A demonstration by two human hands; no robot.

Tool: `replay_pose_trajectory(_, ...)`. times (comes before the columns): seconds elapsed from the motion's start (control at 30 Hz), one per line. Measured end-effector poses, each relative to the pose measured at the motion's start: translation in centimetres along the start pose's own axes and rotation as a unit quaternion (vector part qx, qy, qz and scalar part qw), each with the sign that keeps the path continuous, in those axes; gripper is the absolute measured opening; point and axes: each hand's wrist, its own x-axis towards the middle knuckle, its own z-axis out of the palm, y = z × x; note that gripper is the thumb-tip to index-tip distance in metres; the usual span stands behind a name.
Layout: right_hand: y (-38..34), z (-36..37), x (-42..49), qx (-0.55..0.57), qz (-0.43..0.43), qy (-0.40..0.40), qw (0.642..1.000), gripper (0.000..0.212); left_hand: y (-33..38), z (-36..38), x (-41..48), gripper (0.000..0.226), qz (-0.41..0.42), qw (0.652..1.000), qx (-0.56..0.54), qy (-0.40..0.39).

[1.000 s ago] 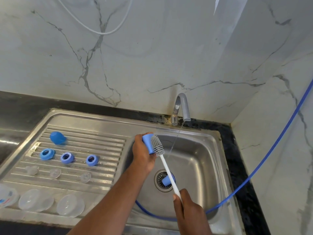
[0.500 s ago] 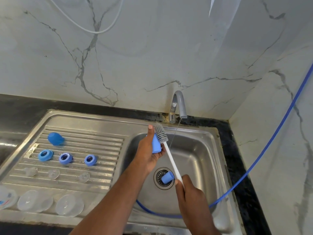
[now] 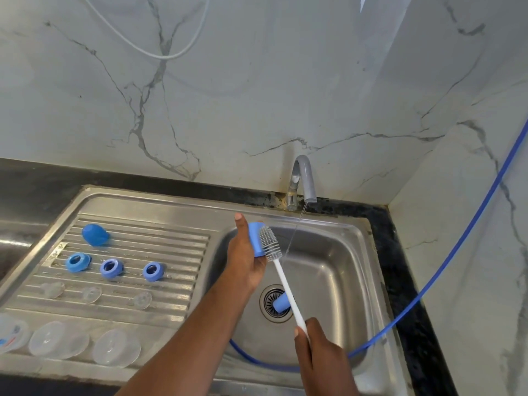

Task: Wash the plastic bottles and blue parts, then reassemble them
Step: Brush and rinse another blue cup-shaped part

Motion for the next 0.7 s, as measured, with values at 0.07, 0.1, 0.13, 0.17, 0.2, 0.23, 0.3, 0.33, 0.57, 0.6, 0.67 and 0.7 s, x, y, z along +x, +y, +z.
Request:
replay_pose_trajectory(0.07, -0.3, -0.3, 0.3, -0.007, -0.006, -0.006, 1.000, 0.017, -0.4, -0.2, -0.4, 0.070, 0.004, 1.000, 0.011, 0.010)
replay_pose_trajectory(0.1, -0.5, -0.5, 0.8, 0.003, -0.012, 0.000, 1.000, 0.015, -0.8, -0.2, -0.6, 0.066, -0.003, 1.000, 0.005, 0.009)
replay_pose_trajectory(0.13, -0.7, -0.6, 1.3, 0.009, -0.020, 0.006, 1.000, 0.013, -1.1, -0.2, -0.6, 0.062, -0.015, 1.000, -0.010, 0.003)
replay_pose_trajectory(0.17, -0.8, -0.6, 1.6, 0.007, -0.025, 0.011, 1.000, 0.012, -1.3, -0.1, -0.7, 0.061, -0.029, 0.999, -0.028, -0.004)
replay_pose_trajectory(0.2, -0.9, -0.6, 1.7, 0.005, -0.020, 0.012, 1.000, 0.012, -1.2, 0.0, -0.6, 0.060, -0.041, 0.998, -0.042, -0.007)
replay_pose_trajectory(0.23, -0.8, -0.4, 1.4, -0.001, -0.010, 0.008, 1.000, 0.015, -0.8, 0.0, -0.5, 0.060, -0.052, 0.997, -0.052, -0.013)
replay_pose_trajectory(0.3, -0.3, 0.1, 0.3, -0.029, 0.001, 0.002, 1.000, 0.021, 0.1, -0.1, -0.2, 0.064, -0.061, 0.997, -0.051, -0.020)
replay_pose_trajectory(0.33, -0.1, 0.1, -0.2, -0.043, 0.004, -0.001, 0.999, 0.022, 0.2, -0.3, -0.3, 0.067, -0.056, 0.997, -0.043, -0.021)
replay_pose_trajectory(0.57, -1.3, -1.0, 1.2, 0.004, -0.021, 0.012, 1.000, 0.014, -0.2, 1.0, -1.4, 0.064, -0.003, 0.998, -0.014, -0.065)
replay_pose_trajectory(0.6, -1.0, -0.6, 0.8, 0.001, -0.014, 0.015, 1.000, 0.016, 0.2, 0.9, -1.2, 0.065, 0.000, 0.998, -0.016, -0.062)
replay_pose_trajectory(0.67, -0.5, -0.3, -0.3, -0.009, -0.004, 0.019, 1.000, 0.022, 0.8, 0.5, -0.8, 0.069, -0.006, 0.999, -0.009, -0.053)
replay_pose_trajectory(0.7, -0.4, -0.3, -0.4, -0.012, -0.001, 0.017, 1.000, 0.020, 0.7, 0.3, -0.8, 0.070, -0.007, 0.999, -0.003, -0.053)
